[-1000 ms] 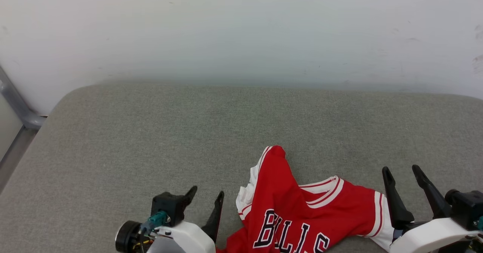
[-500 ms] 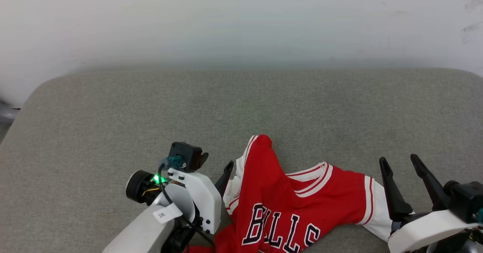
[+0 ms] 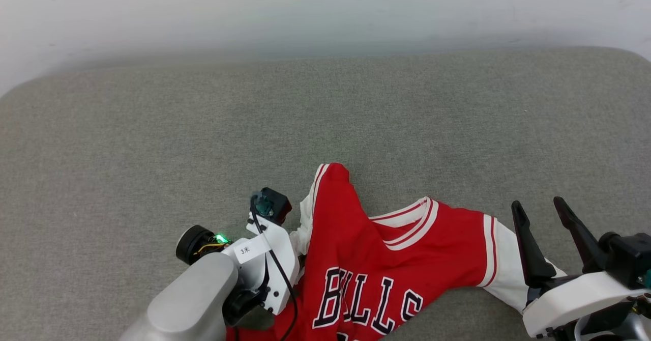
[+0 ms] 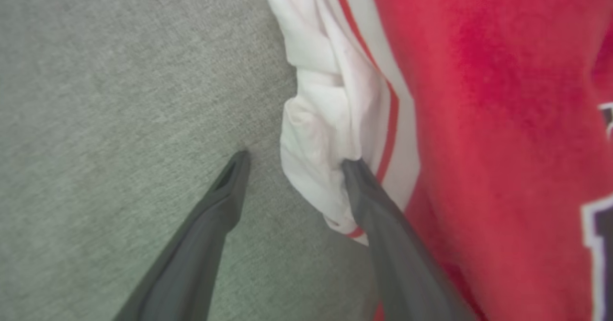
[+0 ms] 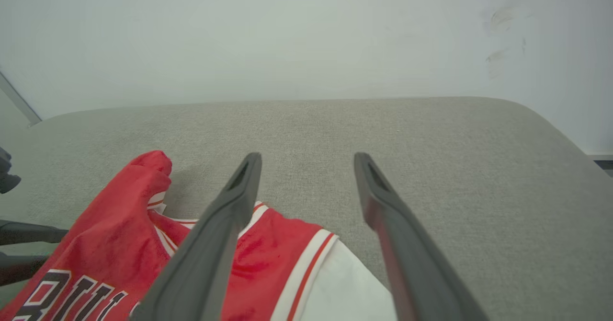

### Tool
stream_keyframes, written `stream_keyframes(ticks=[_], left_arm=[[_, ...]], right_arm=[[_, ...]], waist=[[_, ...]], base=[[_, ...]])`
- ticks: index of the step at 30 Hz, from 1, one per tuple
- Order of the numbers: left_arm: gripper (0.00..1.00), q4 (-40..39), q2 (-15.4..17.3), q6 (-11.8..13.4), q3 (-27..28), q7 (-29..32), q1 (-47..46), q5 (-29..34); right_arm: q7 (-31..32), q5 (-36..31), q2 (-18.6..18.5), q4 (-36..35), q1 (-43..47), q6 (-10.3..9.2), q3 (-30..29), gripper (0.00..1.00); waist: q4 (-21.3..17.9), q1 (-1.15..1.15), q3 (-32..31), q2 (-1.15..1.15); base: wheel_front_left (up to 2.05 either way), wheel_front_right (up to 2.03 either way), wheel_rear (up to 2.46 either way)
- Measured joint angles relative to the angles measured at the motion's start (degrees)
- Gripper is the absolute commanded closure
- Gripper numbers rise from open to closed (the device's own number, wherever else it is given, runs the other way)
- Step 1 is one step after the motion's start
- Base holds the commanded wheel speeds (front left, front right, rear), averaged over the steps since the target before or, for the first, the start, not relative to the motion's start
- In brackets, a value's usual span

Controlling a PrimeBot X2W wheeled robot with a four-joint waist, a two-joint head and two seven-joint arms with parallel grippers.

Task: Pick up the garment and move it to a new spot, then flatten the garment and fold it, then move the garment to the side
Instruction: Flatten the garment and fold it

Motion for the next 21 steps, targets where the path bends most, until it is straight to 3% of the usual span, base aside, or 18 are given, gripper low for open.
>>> stream_keyframes(ticks=[2,3,4,5,8,11,12,21], left_arm=[[0.0,1.7,-0.44,-0.87,-1.24,1.8,-1.14,0.08],[0.58,3.3,-0.58,-2.23,-3.31,3.44,-2.79,0.79],[0.95,3.61,-0.67,-2.31,-3.7,3.45,-3.02,0.82],[1.0,3.85,-0.69,-2.52,-3.93,3.13,-3.25,0.93],[1.0,4.38,-0.88,-1.82,-4.08,-1.15,-3.56,2.63],[1.0,4.89,-1.35,0.6,-3.16,-6.92,-3.62,4.09],[1.0,5.04,-0.93,2.74,-1.59,-10.96,-3.63,4.54],[1.0,1.24,3.41,11.13,6.95,-21.86,0.68,1.66]], right_arm=[[-0.01,0.36,0.0,0.22,-0.08,0.0,-0.03,0.0],[-0.09,0.52,0.0,0.71,-0.62,0.01,0.0,0.0],[-0.1,0.65,0.0,0.77,-0.71,0.0,-0.19,0.0],[-0.13,0.85,0.0,0.85,-0.71,0.0,-0.31,0.0],[-0.16,1.1,0.0,1.56,-0.71,0.0,-0.74,0.0],[-0.18,1.43,0.0,2.05,-0.7,0.0,-0.88,0.0],[-0.16,1.54,0.0,2.35,-0.69,0.0,-0.91,0.0],[0.09,1.54,0.0,3.41,0.36,0.0,-2.18,0.0]], waist=[[-0.33,0.0,0.49,0.0],[-0.83,0.0,0.91,0.0],[-0.93,-0.01,0.98,0.0],[-0.94,-0.01,1.04,0.0],[-0.83,-0.01,0.99,0.0],[-0.47,0.0,0.68,0.0],[-0.2,0.0,0.18,0.0],[1.76,0.0,-2.43,0.0]], base=[[0.0,0.0,0.0],[0.0,0.0,0.0],[0.0,0.0,0.0],[0.0,0.0,0.0],[0.0,0.0,0.0],[0.0,0.0,0.0],[0.0,0.0,0.0],[0.0,0.0,0.0]])
